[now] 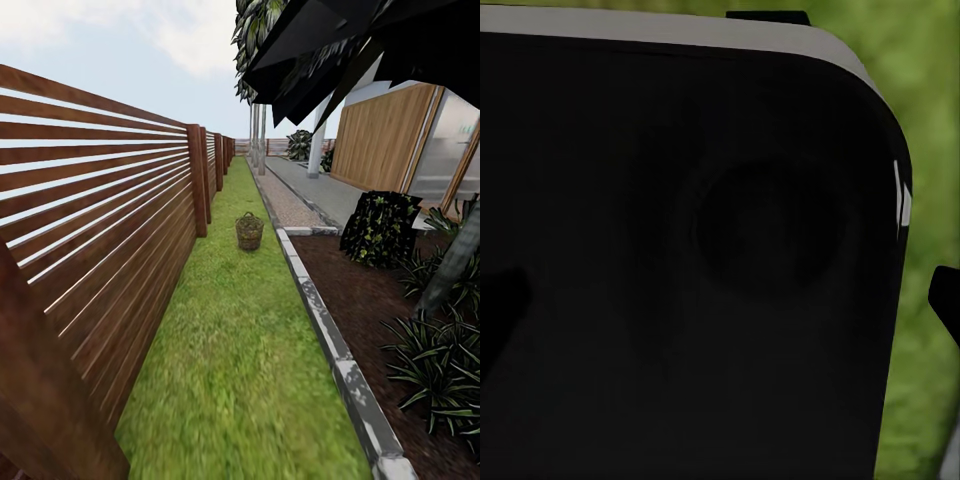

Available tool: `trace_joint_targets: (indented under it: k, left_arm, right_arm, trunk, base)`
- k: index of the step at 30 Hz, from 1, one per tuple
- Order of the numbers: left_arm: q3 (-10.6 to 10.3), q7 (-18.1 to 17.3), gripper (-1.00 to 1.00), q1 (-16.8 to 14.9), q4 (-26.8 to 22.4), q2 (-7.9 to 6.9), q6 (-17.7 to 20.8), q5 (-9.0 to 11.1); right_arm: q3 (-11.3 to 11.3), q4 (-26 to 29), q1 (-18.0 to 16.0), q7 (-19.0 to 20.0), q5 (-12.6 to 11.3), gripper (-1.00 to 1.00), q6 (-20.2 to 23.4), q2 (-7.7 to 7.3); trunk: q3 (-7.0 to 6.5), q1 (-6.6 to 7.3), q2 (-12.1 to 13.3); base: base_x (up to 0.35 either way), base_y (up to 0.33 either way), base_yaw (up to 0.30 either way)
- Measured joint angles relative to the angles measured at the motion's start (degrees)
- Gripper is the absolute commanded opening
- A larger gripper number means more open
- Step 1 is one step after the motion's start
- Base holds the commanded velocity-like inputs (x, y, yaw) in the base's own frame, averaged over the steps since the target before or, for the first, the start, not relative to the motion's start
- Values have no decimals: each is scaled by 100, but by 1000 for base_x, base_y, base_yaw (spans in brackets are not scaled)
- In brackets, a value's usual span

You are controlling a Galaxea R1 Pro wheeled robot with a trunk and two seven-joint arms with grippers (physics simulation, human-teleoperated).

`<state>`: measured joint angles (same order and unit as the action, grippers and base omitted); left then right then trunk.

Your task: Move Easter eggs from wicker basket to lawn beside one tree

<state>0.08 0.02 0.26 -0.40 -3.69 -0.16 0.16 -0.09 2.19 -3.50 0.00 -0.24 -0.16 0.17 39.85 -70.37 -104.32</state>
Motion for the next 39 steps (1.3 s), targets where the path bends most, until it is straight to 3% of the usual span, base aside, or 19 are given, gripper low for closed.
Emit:
trace_joint_targets:
  k: [13, 39]
  left_arm:
    - [0, 0, 100, 0, 0, 0, 0, 0]
    - [0, -1, 100, 0, 0, 0, 0, 0]
  right_arm:
    - [1, 0, 0, 0, 8, 100, 0, 0]
    - [1, 0, 0, 0, 8, 100, 0, 0]
  trunk:
    - [19, 0, 0]
    - [257, 1, 0]
  base:
    - [0, 0, 0]
    - [10, 0, 0]
